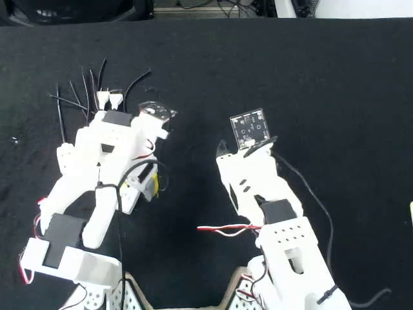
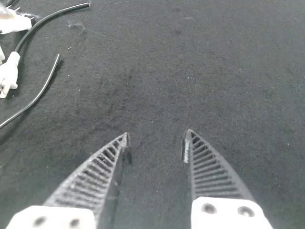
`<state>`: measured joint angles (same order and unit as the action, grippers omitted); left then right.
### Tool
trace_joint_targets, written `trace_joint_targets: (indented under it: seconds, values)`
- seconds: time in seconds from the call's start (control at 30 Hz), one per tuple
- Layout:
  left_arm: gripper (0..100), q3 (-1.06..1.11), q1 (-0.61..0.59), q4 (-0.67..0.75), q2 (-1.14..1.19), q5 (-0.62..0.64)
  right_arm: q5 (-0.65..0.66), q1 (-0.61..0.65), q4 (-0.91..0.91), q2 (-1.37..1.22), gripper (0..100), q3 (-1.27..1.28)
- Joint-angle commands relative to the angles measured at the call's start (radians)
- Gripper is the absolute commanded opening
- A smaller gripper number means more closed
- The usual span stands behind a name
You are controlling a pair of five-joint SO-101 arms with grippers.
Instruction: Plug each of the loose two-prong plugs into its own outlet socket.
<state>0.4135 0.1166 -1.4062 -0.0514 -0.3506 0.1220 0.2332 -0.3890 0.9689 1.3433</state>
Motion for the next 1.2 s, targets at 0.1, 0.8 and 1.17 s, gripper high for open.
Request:
trace_joint_targets:
  seconds: [0.1,0.8,1.17]
  values:
    - [28,-0.03,-0.156,0.002,-0.017,-0.11,-0.006,-0.017,0.028,-0.012,17.0,-0.004]
    - [29,0.213,-0.438,0.385,-0.017,-0.241,-0.006,-0.017,0.031,-0.012,17.0,-0.004]
    - [29,0.249,0.041,0.207,-0.258,0.008,-0.006,-0.017,0.032,-0.012,17.0,-0.004]
